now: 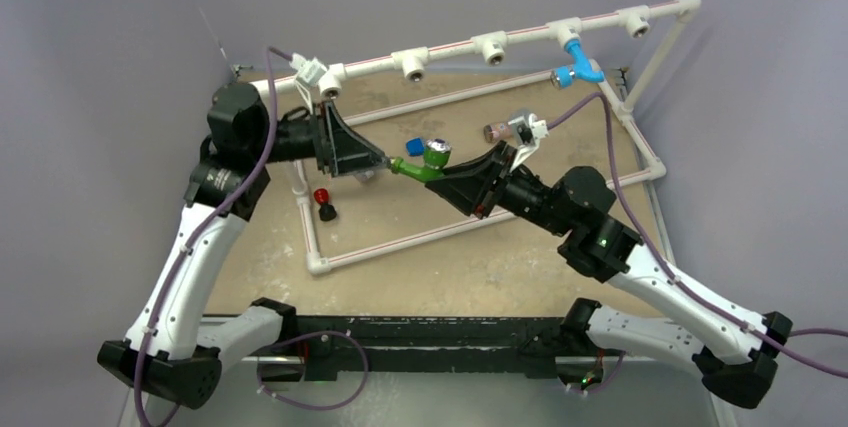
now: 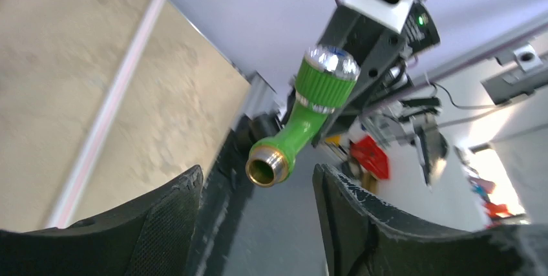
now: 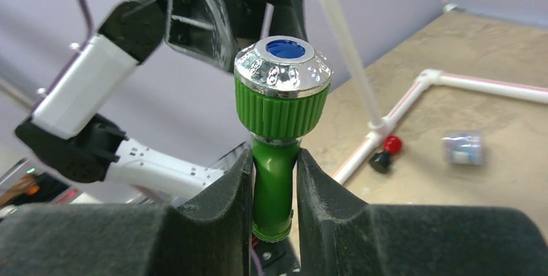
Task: Install the water faucets
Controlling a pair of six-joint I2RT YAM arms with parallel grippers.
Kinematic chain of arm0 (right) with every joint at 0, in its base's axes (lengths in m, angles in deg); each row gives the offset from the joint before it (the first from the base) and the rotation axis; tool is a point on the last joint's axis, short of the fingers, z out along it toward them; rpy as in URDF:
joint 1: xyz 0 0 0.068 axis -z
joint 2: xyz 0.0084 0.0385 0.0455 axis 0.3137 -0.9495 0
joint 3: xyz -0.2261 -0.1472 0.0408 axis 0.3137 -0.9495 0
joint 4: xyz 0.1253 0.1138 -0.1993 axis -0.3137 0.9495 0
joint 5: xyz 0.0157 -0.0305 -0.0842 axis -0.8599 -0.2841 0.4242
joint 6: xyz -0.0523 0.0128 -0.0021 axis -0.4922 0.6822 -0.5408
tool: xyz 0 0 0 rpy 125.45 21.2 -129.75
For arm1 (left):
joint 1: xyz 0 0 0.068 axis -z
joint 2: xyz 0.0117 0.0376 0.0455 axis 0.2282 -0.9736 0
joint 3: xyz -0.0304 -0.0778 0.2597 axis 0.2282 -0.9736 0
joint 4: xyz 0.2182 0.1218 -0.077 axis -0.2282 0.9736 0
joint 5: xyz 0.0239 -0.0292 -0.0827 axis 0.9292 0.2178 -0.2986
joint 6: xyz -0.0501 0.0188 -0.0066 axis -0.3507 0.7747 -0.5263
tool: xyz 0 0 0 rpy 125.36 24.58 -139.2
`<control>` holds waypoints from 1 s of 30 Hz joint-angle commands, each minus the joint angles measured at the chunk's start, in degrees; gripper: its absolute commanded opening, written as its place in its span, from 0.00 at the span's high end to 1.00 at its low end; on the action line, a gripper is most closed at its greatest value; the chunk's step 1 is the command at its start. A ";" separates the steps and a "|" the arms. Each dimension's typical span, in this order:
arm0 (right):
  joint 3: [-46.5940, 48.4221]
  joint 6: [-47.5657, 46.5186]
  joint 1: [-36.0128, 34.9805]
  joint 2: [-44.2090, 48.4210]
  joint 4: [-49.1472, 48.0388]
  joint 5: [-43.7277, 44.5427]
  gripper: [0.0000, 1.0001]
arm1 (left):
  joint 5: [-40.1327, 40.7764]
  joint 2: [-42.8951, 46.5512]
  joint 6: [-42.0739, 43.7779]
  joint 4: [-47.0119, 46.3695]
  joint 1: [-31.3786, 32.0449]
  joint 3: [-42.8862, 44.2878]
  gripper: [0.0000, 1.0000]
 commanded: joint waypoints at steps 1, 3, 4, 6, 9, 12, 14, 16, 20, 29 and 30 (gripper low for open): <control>5.40 -8.90 -0.22 2.48 5.86 11.67 1.00 | 9.72 -4.88 13.61 9.14 0.10 14.36 0.42; 6.35 -10.90 -0.22 2.90 7.19 15.61 1.00 | 14.23 -7.50 17.09 11.17 0.05 20.66 0.54; 6.42 -12.33 -0.22 3.12 7.59 17.38 1.00 | 16.26 -9.10 18.70 11.25 0.08 23.09 0.66; 6.15 -14.13 -0.22 3.49 8.37 18.19 1.00 | 20.14 -11.38 21.04 10.95 0.09 27.66 0.88; 5.65 -18.53 -0.22 3.50 7.41 22.56 1.00 | 27.18 -15.63 24.66 11.75 0.09 35.34 1.00; 6.25 -23.16 -0.22 2.42 6.44 27.31 1.00 | 35.20 -19.07 27.21 11.28 0.10 38.83 1.00; 6.65 -26.11 -0.21 1.72 5.37 30.64 1.00 | 40.66 -20.11 28.98 8.32 0.10 38.07 1.00; 6.64 -28.59 -0.23 1.09 3.89 32.80 1.00 | 47.25 -20.92 30.84 4.75 0.10 36.07 1.00; 5.37 -32.57 -0.22 0.58 -0.04 34.29 1.00 | 60.25 -22.48 34.07 -3.49 0.10 31.16 1.00; 3.09 -37.63 -0.22 -2.64 -7.01 35.33 1.00 | 76.34 -25.87 39.62 -11.88 0.05 23.41 1.00; 3.35 -37.77 -0.22 -3.09 -7.44 35.46 1.00 | 77.30 -25.89 40.24 -12.89 0.09 22.43 1.00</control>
